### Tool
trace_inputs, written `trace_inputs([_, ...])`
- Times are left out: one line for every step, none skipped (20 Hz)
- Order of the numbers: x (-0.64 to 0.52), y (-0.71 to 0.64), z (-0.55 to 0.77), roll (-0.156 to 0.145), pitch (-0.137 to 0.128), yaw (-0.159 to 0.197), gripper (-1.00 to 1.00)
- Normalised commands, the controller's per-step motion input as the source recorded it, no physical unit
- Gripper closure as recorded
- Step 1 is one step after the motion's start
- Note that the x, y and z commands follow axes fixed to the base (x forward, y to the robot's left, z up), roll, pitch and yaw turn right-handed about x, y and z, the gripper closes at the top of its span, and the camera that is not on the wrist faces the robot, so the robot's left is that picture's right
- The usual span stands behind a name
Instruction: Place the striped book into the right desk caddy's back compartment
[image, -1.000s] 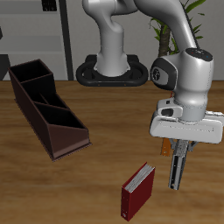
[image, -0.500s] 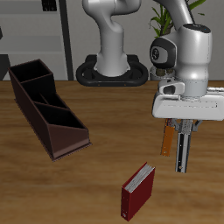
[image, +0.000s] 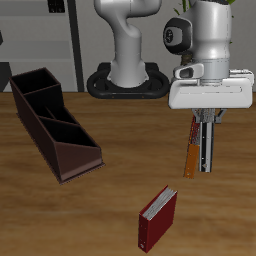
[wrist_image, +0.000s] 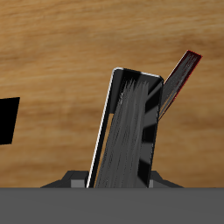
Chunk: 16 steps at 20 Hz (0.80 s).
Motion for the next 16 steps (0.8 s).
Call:
trace_inputs([-0.37, -0.2, 0.54, -0.004, -0.072, 0.048, 1.0])
trace_inputs([-0.33, -0.23, 0.52, -0.019, -0.006, -0.083, 1.0])
trace_inputs([-0.39, -0.12, 0.5, 0.014, -0.069, 0.039, 1.0])
trace_inputs([-0.39, -0.13, 0.47, 0.01, -0.075, 0.077, 1.0])
trace_inputs([-0.32, -0.17, 0.37, 0.038, -0.043, 0.006, 1.0])
trace_inputs([-0.43, -0.19, 0.43, 0.016, -0.042, 0.016, 1.0])
trace_inputs([-0.33, -0.23, 0.38, -0.004, -0.059, 0.023, 1.0])
trace_inputs([-0.21, -0.2, 0.23, -0.025, -0.004, 0.051, 1.0])
trace_inputs([-0.34, -0.4, 0.35, -0.017, 0.015, 0.054, 1.0])
trace_inputs([-0.32, -0.27, 0.22, 0.04, 0.05, 0.03, 1.0])
trace_inputs([0.03, 0.01, 0.0, 0.0, 0.0, 0.0, 1.0])
trace_inputs([-0.73, -0.83, 0.55, -0.015, -0.04, 0.114, 1.0])
trace_inputs([0.03, 0.02, 0.0, 0.0, 0.0, 0.0, 1.0])
trace_inputs([-0.89, -0.88, 0.57, -0.006, -0.03, 0.139, 1.0])
trace_inputs([0.06, 0.04, 0.0, 0.0, 0.0, 0.0, 1.0])
trace_inputs([-0.38, -0.42, 0.25, -0.02, -0.026, 0.11, 1.0])
